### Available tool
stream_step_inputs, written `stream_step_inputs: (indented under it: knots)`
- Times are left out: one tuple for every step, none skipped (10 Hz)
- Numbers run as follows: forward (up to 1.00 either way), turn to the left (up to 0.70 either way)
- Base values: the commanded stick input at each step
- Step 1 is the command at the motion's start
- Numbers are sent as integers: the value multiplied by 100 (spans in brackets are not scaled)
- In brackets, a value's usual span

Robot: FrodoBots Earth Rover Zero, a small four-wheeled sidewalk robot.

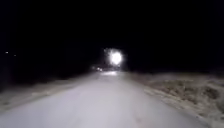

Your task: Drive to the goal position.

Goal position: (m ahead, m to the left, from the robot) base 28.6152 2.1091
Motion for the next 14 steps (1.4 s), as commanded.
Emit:
stream_step_inputs:
  knots:
    - [100, 0]
    - [100, 0]
    - [100, 0]
    - [100, 0]
    - [100, 0]
    - [100, 0]
    - [100, 0]
    - [100, 0]
    - [100, 0]
    - [100, 0]
    - [100, 0]
    - [100, 0]
    - [100, 0]
    - [100, 0]
